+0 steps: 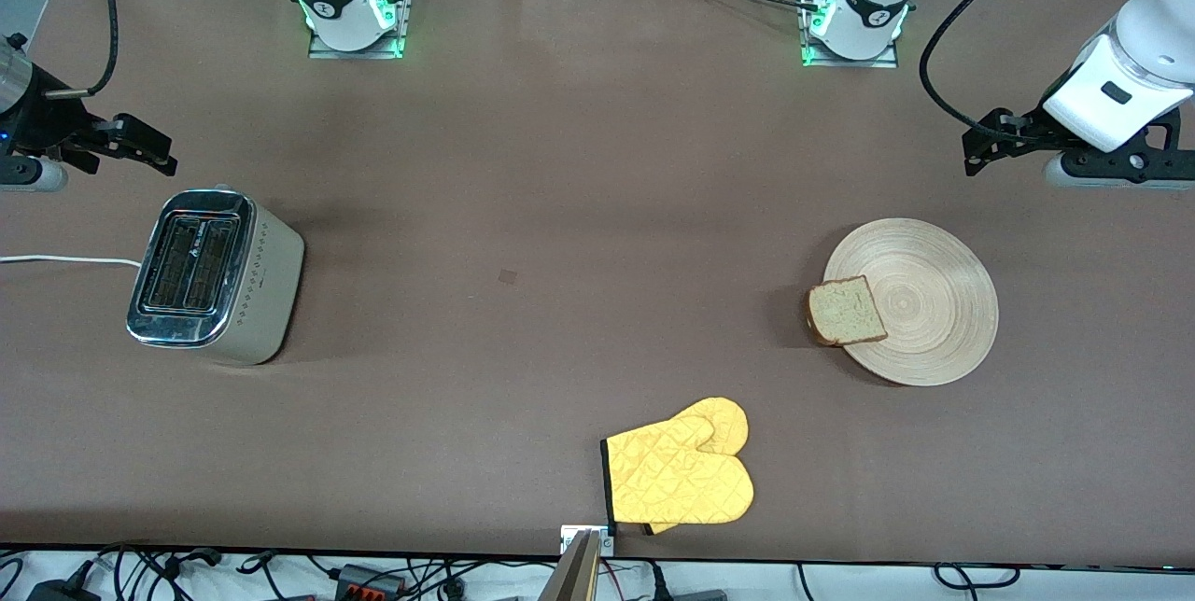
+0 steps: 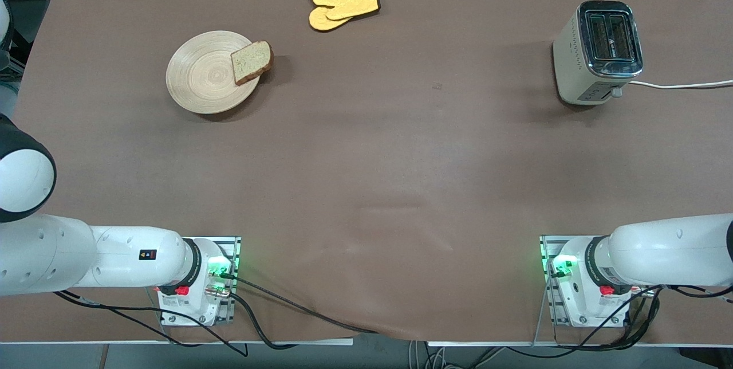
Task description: Move plate and put bread in toaster
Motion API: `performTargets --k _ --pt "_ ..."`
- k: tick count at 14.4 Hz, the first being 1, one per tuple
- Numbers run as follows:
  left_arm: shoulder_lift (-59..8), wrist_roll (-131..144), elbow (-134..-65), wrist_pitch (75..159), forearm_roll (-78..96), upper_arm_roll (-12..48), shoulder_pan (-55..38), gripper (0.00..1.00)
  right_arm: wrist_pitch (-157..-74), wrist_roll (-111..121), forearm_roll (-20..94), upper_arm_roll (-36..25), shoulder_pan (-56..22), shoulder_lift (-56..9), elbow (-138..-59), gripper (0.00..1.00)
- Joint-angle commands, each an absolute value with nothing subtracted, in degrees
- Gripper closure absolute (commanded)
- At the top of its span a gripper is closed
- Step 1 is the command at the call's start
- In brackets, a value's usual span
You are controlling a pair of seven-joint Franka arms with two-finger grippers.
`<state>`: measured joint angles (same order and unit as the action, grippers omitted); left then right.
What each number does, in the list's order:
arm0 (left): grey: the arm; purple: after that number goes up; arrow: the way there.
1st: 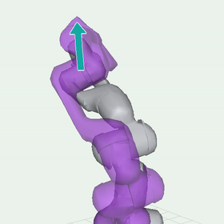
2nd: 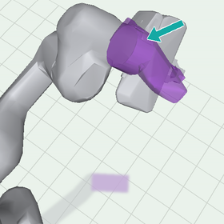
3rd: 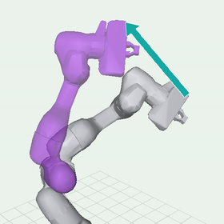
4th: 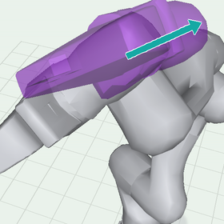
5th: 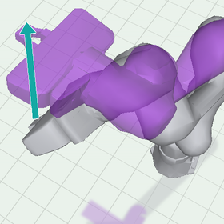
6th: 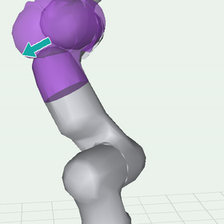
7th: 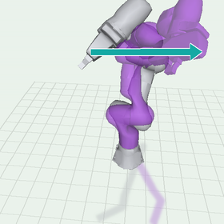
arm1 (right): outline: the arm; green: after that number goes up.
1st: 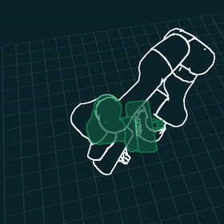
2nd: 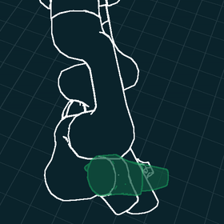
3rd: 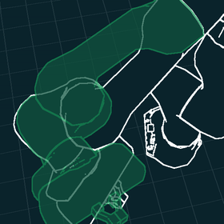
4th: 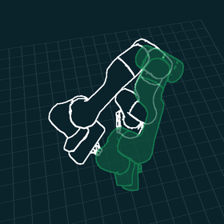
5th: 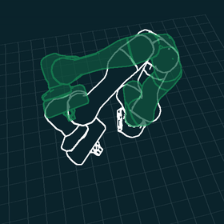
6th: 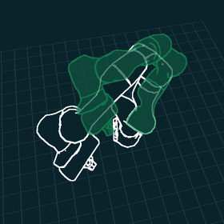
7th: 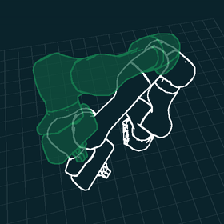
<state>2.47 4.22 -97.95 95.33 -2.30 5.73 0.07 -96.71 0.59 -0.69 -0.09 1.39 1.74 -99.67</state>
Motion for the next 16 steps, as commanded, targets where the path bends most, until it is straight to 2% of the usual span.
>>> performTargets --k 1,16 --pt "1.58 4.13 -95.98 93.87 -3.43 5.98 0.26 0.00 -95.98 0.26 -1.41 0.09 1.58 1.58 -98.88 0.00" --pt "1.06 4.92 -95.98 94.13 -3.25 5.36 0.35 0.00 -96.42 0.53 -1.14 0.09 1.85 1.49 -98.88 0.00"
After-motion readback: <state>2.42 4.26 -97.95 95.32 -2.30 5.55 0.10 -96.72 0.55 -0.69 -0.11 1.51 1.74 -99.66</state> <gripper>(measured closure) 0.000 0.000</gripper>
